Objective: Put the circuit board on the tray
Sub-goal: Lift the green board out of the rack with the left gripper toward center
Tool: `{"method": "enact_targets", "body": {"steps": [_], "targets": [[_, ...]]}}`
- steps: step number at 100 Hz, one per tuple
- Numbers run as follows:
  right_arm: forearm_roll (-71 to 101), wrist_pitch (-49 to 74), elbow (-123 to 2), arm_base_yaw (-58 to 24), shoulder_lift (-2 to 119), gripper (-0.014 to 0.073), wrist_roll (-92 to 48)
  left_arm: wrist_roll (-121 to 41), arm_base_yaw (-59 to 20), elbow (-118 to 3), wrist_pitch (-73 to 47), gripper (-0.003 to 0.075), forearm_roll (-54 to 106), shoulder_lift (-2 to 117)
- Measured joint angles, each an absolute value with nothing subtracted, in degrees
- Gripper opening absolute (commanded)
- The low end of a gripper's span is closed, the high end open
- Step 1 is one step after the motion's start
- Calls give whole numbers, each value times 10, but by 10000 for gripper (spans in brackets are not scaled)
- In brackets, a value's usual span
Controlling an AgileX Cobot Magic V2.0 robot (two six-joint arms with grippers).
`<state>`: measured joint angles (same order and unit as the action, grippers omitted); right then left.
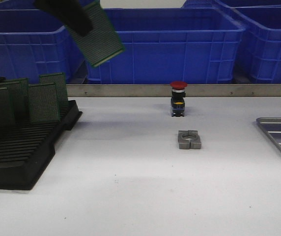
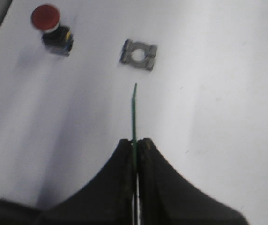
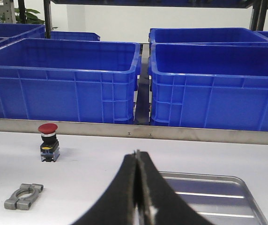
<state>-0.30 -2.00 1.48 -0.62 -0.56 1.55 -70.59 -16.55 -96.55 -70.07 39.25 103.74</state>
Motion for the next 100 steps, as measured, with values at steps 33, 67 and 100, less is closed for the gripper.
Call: {"method": "enact_targets", "body": {"steps": [33, 67, 100], "targets": [[-3, -20, 15, -6, -6, -68, 15, -652, -318, -966, -704, -19, 425, 1037], [-3, -71, 15, -6, -6, -68, 20, -651, -371, -966, -706, -19, 427, 1037], [0, 94, -145, -6, 14, -68, 80, -651, -371, -966, -706, -19, 427, 1037]]}}
